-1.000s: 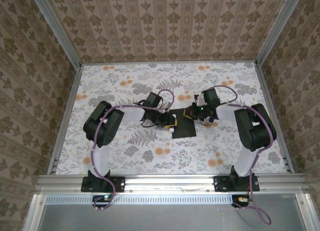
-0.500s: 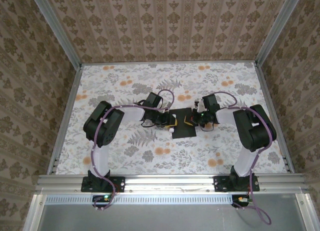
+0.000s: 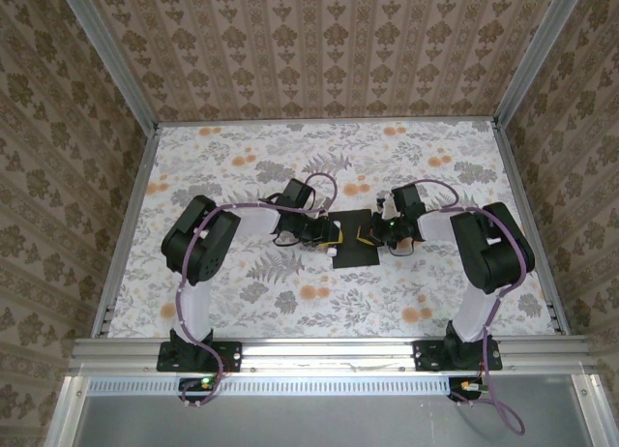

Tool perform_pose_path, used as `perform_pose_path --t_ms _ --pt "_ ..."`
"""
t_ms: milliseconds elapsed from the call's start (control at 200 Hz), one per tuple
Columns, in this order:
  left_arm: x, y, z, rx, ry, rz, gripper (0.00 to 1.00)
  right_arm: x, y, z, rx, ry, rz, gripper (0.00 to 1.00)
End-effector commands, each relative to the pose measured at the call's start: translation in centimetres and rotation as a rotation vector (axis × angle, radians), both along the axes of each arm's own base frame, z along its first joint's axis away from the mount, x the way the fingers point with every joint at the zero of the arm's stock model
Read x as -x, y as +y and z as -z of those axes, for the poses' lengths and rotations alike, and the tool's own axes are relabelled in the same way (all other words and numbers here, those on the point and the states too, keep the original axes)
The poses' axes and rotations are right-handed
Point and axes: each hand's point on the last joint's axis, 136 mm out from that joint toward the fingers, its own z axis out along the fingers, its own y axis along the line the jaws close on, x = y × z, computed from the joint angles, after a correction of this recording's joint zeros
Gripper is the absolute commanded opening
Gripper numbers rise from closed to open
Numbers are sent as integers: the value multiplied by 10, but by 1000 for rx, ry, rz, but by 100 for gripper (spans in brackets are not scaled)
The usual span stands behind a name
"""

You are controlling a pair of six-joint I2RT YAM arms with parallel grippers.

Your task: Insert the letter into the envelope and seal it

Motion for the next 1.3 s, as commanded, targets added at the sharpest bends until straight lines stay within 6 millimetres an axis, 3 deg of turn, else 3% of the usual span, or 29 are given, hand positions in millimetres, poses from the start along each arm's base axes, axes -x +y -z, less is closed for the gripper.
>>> perform_pose_path --t_ms 0,225,355,610,820,995,1150,1295 --pt "3 -5 7 -18 15 14 0 10 -3 -3 17 10 -3 0" --pt "3 -5 10 -20 23 5 0 12 3 -25 -42 -19 -1 0" --pt "3 -5 9 -21 23 2 0 21 3 -25 -42 -7 -4 0" --pt "2 -6 8 -15 22 3 0 39 -2 -7 -26 39 4 0" --pt "3 -6 7 -16 24 4 0 55 -7 23 5 103 0 0" --pt "3 -5 8 -20 23 5 0 59 -8 29 12 113 4 0" --pt "1 -7 6 -14 19 6 0 52 -7 22 7 92 5 0" --pt "-1 -9 2 -7 6 13 0 38 -5 -3 -5 34 5 0"
